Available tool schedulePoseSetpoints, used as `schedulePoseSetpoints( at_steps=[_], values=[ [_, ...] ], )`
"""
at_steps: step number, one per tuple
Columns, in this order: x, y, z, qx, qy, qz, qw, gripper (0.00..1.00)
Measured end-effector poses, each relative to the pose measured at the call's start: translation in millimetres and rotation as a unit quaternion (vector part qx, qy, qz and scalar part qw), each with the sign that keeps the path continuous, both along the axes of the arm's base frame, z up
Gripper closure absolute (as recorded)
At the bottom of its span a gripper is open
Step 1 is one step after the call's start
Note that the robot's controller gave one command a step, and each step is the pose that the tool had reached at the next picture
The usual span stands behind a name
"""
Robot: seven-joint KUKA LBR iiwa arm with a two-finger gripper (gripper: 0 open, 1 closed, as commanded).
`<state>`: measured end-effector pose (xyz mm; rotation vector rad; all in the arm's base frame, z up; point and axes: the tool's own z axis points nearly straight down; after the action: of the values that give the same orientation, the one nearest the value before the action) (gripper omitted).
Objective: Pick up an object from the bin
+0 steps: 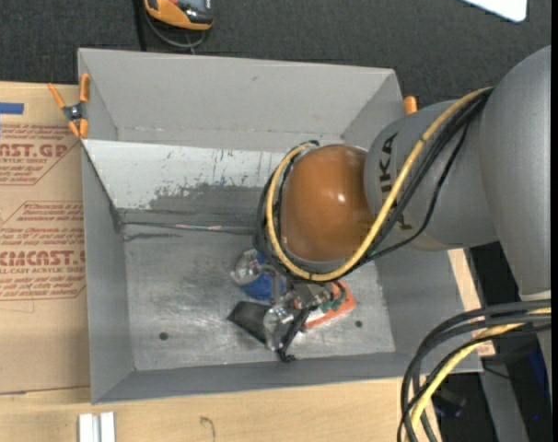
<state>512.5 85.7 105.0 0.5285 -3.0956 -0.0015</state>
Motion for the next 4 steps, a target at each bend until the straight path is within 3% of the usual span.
schedulePoseSetpoints(
  at_steps=[1, 2, 4],
  values=[
    [-14.3, -30, -10, 0.0, -0.0013, 0.109, 0.9941, 0.0],
    [59.1, -7, -20, 0.001, -0.0013, 0.032, 0.9995, 1.0],
    [58.0, -6, -12, 0.001, 0.0017, 0.032, 0.9995, 1.0]
  ],
)
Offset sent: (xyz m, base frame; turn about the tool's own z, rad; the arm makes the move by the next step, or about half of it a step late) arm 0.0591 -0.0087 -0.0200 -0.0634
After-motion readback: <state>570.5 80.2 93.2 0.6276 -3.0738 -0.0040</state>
